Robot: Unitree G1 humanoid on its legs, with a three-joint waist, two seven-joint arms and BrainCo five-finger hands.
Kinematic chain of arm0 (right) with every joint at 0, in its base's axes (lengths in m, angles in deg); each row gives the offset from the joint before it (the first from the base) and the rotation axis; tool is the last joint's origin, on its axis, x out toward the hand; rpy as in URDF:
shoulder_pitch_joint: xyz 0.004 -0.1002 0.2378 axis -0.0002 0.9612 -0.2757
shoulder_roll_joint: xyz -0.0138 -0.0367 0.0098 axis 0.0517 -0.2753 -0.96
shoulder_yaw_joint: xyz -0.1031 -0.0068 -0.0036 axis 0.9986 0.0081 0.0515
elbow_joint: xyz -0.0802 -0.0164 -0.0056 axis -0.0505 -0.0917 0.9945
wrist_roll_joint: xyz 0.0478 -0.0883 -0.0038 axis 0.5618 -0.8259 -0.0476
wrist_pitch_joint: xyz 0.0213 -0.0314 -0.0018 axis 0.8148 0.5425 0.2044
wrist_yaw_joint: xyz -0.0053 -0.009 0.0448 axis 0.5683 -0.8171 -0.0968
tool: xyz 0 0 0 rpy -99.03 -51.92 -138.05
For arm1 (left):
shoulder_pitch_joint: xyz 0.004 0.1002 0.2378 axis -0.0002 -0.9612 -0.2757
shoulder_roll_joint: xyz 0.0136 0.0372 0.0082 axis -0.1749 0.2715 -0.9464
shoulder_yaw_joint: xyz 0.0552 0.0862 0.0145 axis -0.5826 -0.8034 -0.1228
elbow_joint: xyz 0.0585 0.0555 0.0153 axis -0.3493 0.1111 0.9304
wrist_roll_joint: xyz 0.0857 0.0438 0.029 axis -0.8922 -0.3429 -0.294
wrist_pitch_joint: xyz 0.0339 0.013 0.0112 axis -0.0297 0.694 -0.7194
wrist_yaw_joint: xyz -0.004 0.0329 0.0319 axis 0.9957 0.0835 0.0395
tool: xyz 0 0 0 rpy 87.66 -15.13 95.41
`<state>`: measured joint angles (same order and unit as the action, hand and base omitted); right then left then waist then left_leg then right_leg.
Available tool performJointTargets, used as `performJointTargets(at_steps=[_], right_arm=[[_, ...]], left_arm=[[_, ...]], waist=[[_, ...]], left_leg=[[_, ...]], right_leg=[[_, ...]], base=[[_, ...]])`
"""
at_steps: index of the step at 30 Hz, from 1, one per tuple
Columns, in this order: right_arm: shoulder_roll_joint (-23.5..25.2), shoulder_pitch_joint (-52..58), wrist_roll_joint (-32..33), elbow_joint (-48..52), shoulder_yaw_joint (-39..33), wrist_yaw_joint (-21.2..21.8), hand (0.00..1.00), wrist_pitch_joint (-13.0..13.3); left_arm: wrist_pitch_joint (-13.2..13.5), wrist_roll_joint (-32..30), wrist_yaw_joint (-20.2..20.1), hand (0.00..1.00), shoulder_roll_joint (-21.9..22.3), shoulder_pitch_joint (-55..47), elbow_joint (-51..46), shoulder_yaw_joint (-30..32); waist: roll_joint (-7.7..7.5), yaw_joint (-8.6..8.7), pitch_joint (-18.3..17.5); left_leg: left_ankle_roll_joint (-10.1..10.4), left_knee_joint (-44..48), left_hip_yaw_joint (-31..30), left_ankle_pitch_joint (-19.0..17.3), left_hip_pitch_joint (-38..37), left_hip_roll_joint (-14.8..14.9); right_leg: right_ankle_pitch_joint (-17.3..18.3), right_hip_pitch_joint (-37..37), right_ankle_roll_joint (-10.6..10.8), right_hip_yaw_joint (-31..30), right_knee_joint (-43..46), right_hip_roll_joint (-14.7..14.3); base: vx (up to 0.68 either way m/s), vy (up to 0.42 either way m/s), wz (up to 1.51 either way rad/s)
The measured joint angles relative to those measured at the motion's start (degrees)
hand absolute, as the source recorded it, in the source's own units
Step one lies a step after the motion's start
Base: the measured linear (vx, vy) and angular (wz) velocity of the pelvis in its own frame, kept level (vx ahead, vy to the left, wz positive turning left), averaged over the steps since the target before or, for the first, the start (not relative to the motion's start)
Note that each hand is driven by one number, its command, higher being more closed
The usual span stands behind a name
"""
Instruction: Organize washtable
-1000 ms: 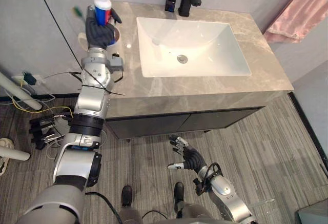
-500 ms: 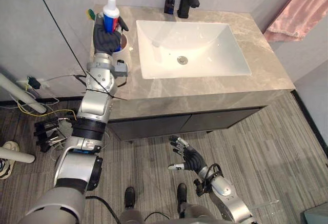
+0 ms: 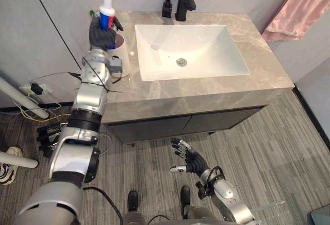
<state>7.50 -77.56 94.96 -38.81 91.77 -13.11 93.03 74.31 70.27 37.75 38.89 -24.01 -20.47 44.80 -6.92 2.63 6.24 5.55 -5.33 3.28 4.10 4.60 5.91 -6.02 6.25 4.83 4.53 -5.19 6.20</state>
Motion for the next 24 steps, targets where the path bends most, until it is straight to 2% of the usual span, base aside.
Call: performJointTargets(at_steps=[5, 16, 17, 24], right_arm=[[0.40, -0.08, 0.50, 0.00, 0.01, 0.04, 0.00, -0.01], [0.47, -0.08, 1.46, 0.00, -0.02, 0.01, 0.00, -0.02], [0.47, -0.08, 1.46, 0.00, -0.02, 0.01, 0.00, -0.02], [0.41, 0.02, 1.44, 0.00, -0.09, 0.02, 0.00, -0.04]], left_arm=[[-0.54, 1.57, -0.42, 1.00, -1.92, 2.05, 1.02, -1.19], [-0.65, 2.06, -1.47, 1.00, -1.96, 3.05, 2.97, -1.64], [-0.65, 2.06, -1.47, 0.00, -1.96, 3.05, 2.97, -1.63], [-0.66, 2.05, -1.56, 0.00, -1.96, 3.03, 2.97, -1.53]], waist=[[-0.01, 0.24, 0.00], [-0.03, 0.96, -0.02], [-0.03, 1.03, -0.02], [-0.03, 1.25, -0.02]], left_leg=[[0.00, 0.00, 0.06, -0.01, 0.03, 0.00], [0.00, 0.00, 0.13, -0.01, 0.04, -0.01], [0.00, 0.00, 0.13, -0.01, 0.04, -0.01], [0.00, 0.00, 0.13, -0.01, 0.04, 0.00]], right_leg=[[-0.01, 0.02, -0.01, -0.03, -0.07, 0.00], [-0.06, 0.05, -0.06, -0.04, -0.16, 0.01], [-0.06, 0.05, -0.06, -0.04, -0.16, 0.01], [-0.07, 0.02, -0.04, -0.03, -0.20, 0.01]], base=[[0.00, 0.000, 0.00], [0.00, 0.000, 0.00], [0.00, 0.000, 0.00], [0.00, 0.000, 0.00]])
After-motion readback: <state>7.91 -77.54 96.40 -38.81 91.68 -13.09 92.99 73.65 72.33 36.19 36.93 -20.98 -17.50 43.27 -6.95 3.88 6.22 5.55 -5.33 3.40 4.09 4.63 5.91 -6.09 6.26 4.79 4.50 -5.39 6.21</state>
